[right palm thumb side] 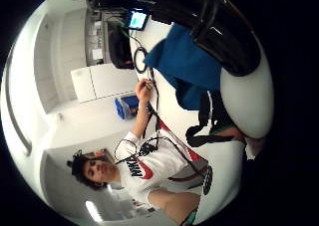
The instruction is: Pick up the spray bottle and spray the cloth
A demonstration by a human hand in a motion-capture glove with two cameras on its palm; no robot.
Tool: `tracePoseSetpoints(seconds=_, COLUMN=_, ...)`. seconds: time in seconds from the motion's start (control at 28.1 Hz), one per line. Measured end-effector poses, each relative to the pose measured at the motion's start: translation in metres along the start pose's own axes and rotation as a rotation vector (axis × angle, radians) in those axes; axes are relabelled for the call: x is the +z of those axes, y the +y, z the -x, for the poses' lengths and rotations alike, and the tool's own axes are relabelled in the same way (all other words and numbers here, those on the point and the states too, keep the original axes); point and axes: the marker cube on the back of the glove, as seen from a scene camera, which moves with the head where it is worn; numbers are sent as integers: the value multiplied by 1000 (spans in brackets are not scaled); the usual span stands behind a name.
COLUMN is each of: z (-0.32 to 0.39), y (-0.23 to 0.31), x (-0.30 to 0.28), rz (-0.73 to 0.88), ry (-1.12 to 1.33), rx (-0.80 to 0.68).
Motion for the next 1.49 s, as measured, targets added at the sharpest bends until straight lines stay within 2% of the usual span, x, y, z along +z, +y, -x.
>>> tracePoseSetpoints(seconds=0.18, z=30, y=5, x=-30, rz=-51, ry=19, rx=-18)
tracePoseSetpoints(seconds=0.32, z=6, y=0, x=8, rz=38, ry=18, rx=54)
tracePoseSetpoints(seconds=0.46, z=-10, y=-3, x=25, rz=89, ry=-3, rx=52)
tracePoseSetpoints(seconds=0.75, z=31, y=12, x=-31, rz=-11, ry=27, rx=18)
tracePoseSetpoints(seconds=0.96, z=-14, y=9, x=20, rz=66, ry=15, rx=99)
tracePoseSetpoints(seconds=1.1, z=-8, y=2, x=27, rz=8, ry=-85, rx=12)
tracePoseSetpoints(seconds=1.32, z=102, y=-28, x=16, rz=-223, ry=-242, rx=-264)
tracePoseSetpoints(seconds=1.49, z=164, y=-64, x=39, rz=-282, ry=-268, rx=-305)
